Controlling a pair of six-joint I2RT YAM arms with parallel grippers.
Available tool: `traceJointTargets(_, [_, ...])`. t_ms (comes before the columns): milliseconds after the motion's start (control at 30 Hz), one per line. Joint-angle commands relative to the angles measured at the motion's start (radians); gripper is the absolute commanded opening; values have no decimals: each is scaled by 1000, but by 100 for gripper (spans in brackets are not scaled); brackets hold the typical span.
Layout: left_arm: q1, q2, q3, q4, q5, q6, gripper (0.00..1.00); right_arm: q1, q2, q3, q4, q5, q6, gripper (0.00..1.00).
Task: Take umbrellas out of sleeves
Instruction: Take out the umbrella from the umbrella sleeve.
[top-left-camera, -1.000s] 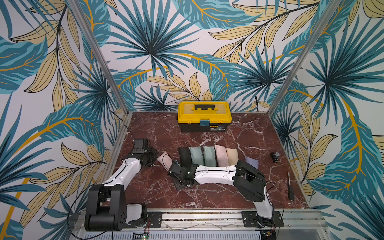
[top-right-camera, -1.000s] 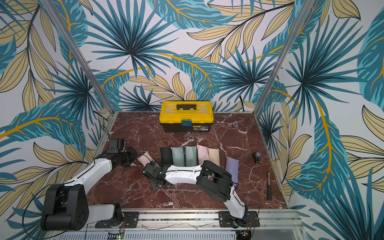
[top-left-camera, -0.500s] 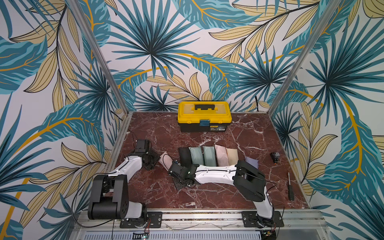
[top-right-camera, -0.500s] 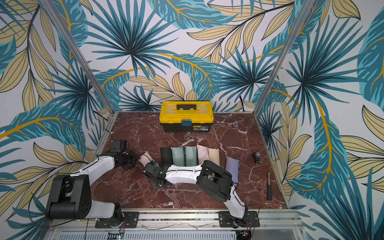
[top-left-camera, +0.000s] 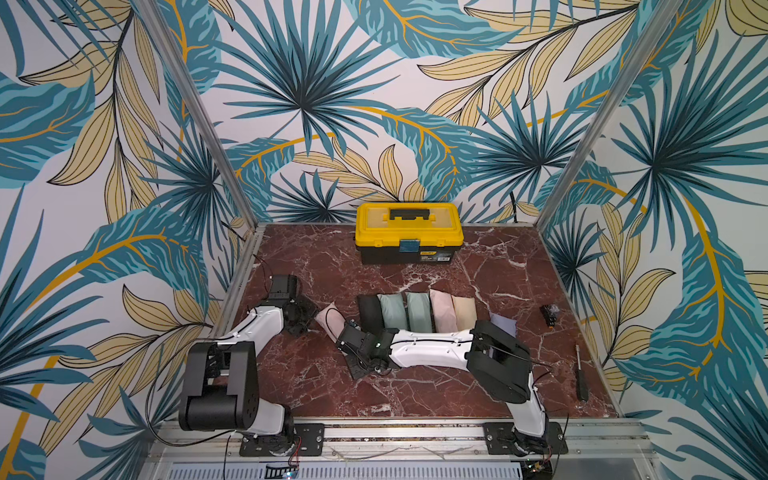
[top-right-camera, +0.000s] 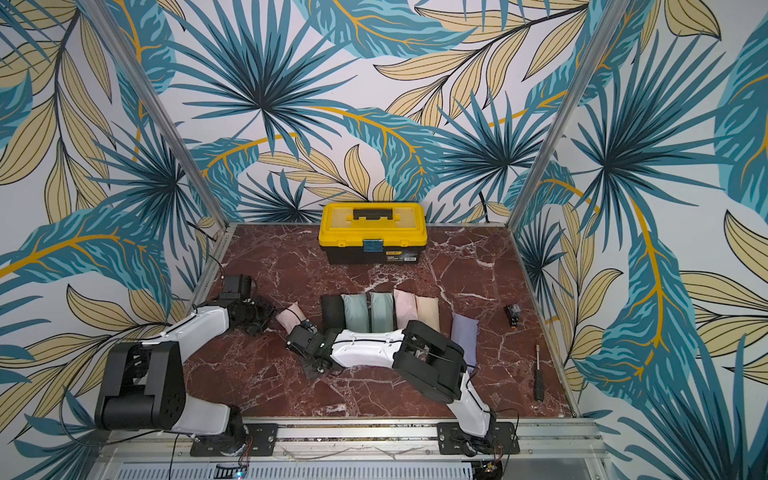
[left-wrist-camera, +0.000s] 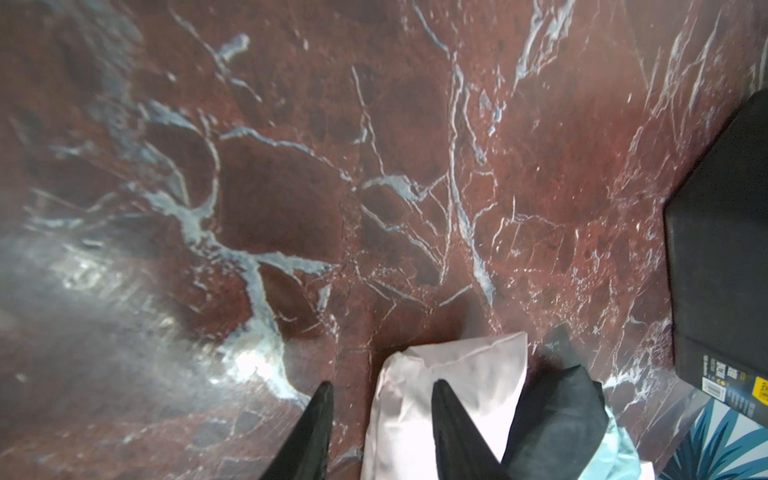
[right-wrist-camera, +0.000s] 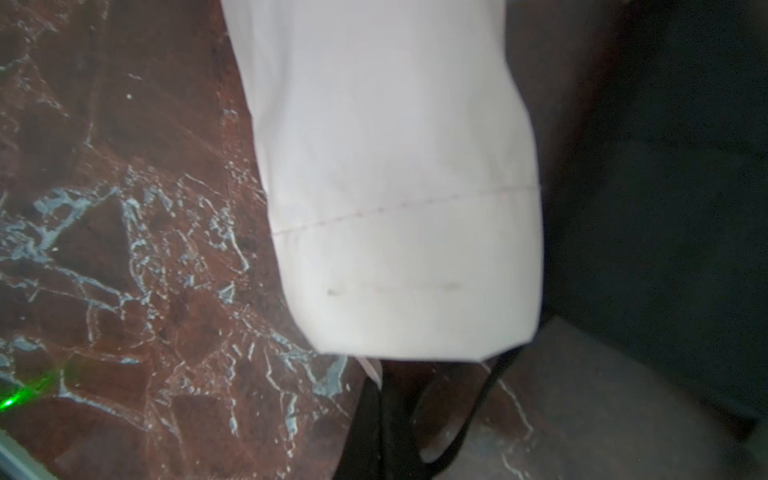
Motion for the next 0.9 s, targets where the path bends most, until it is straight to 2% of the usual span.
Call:
traceJointTargets(0, [9,25,27,12,14,-11,41,-3,21,-28,-22,-22,4,0])
traceJointTargets(433, [9,91,52,50,22,-52,38,-3,18,-33,-12,-32,-3,0])
traceJointTargets(667, [9,119,60,66,54,-61,23,-3,17,-35,-4,-48,-5,0])
traceJointTargets(867, [7,106,50,68,57,-62,19,-3,20,-29,-4,-50,-7,0])
